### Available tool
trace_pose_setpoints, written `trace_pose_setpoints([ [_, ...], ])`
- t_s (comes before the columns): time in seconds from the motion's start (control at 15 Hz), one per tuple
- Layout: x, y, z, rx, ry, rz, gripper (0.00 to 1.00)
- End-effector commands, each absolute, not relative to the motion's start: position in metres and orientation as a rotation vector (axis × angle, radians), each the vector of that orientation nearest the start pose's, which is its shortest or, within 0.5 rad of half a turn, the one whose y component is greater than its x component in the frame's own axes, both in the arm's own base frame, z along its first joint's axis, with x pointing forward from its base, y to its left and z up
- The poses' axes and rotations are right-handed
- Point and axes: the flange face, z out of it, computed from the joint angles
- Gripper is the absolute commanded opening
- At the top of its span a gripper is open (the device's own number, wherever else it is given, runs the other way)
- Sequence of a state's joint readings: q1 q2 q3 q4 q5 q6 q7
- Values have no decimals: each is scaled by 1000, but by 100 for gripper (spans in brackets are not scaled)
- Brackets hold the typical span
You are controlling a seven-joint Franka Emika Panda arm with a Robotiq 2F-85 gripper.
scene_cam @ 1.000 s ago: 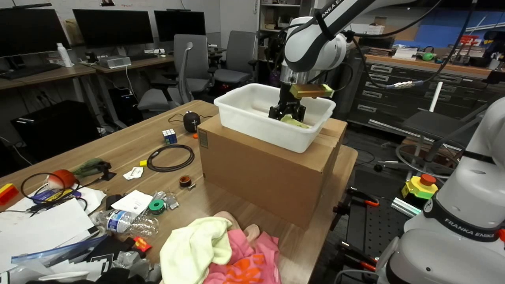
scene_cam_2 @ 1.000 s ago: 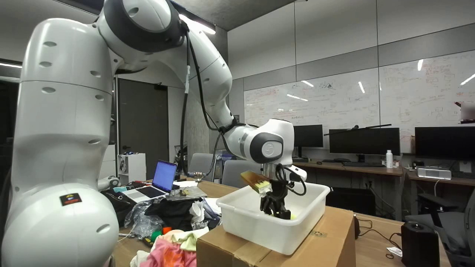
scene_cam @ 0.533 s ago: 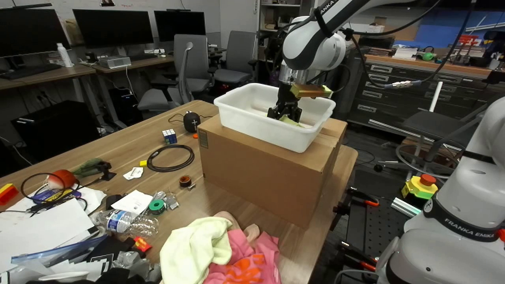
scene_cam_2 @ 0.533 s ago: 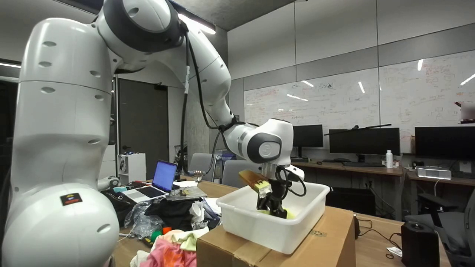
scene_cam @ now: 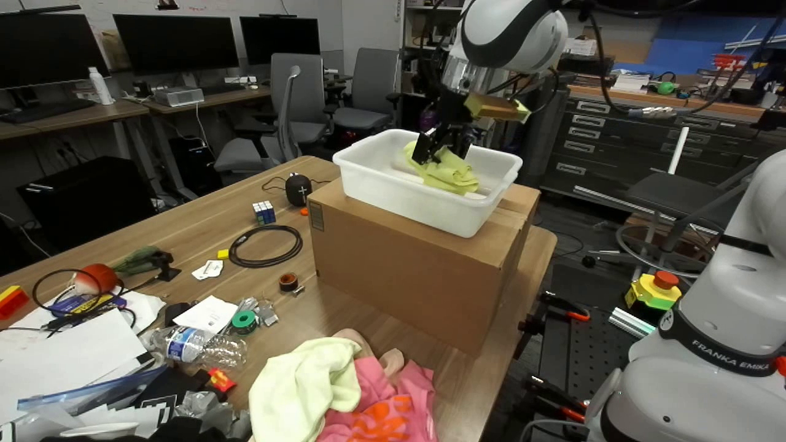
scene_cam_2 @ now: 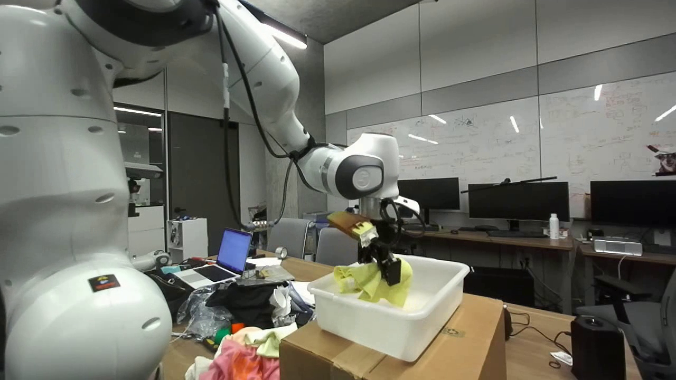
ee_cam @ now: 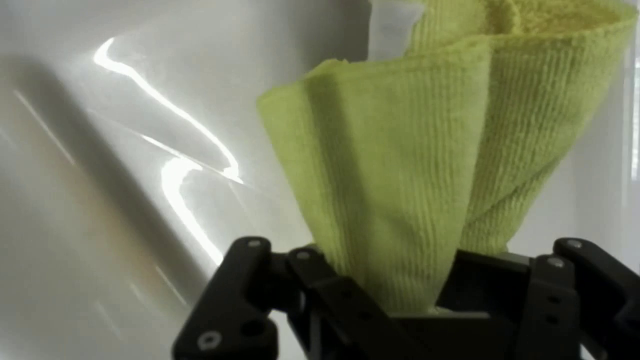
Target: Pick the cloths in the plastic box and put them on the table
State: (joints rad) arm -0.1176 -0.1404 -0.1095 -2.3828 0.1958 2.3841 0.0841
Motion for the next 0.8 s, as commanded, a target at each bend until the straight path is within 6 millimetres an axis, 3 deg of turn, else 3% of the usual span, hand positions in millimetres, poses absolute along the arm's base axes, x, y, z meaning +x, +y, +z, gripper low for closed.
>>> trace_pose_setpoints([
  [0.0, 442, -100, 456, -2931, 618, -459, 6],
  [0.4, 409, -76, 545, -2917, 518, -765, 6],
  [0.73, 405, -45, 575, -2941, 408, -856, 6],
])
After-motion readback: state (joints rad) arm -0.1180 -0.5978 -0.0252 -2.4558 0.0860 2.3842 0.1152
